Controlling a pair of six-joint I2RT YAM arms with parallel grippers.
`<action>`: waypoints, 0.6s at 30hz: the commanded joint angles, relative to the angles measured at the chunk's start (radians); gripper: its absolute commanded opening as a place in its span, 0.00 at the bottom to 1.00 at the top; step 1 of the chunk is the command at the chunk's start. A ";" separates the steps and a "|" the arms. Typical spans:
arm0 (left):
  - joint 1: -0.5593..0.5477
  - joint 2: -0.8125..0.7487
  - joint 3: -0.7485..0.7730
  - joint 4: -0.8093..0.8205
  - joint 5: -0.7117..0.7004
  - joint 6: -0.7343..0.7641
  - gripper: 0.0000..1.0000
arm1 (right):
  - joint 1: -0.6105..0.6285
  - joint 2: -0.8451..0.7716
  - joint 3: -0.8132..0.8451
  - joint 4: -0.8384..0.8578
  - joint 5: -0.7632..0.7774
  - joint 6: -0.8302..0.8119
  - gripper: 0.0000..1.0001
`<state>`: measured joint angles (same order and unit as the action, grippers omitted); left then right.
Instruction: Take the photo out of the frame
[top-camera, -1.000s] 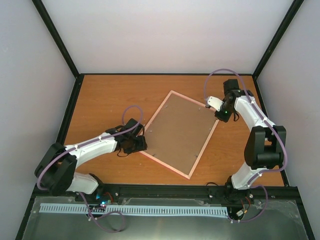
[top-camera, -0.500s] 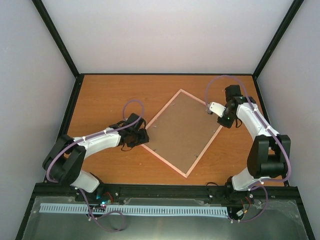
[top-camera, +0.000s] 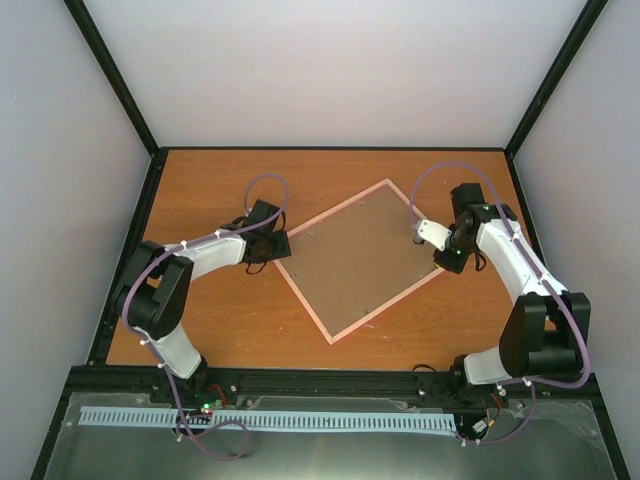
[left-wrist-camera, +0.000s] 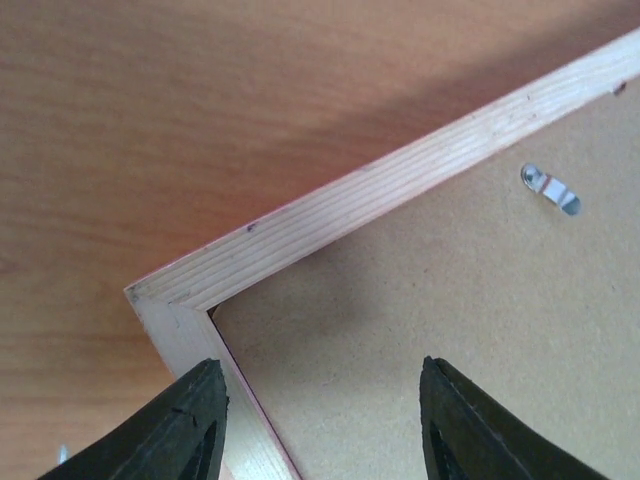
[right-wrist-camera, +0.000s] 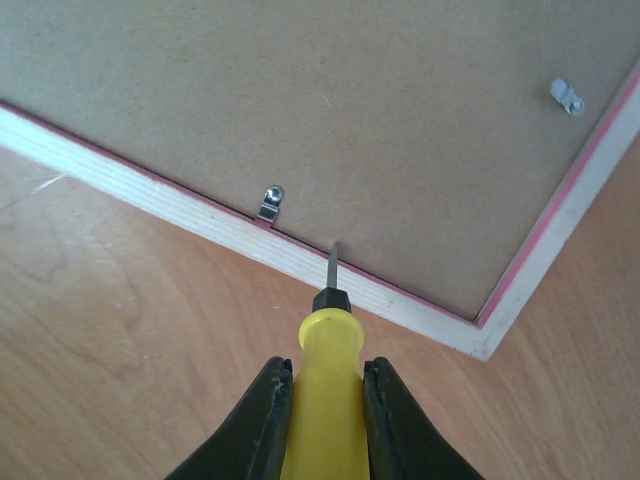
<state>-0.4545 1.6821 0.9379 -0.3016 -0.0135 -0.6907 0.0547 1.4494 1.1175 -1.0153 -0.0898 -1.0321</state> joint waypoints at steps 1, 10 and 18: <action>0.032 0.089 0.025 -0.066 -0.032 0.065 0.53 | 0.031 -0.044 -0.061 -0.164 -0.074 0.004 0.03; 0.058 0.148 0.150 -0.084 -0.044 0.112 0.53 | 0.108 -0.096 -0.074 -0.274 -0.121 -0.006 0.03; 0.057 0.034 0.146 -0.139 -0.102 0.096 0.56 | 0.141 -0.095 -0.056 -0.328 -0.174 -0.002 0.03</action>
<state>-0.4091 1.7927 1.0863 -0.3725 -0.0692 -0.6022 0.1844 1.3605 1.0592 -1.2633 -0.2119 -1.0336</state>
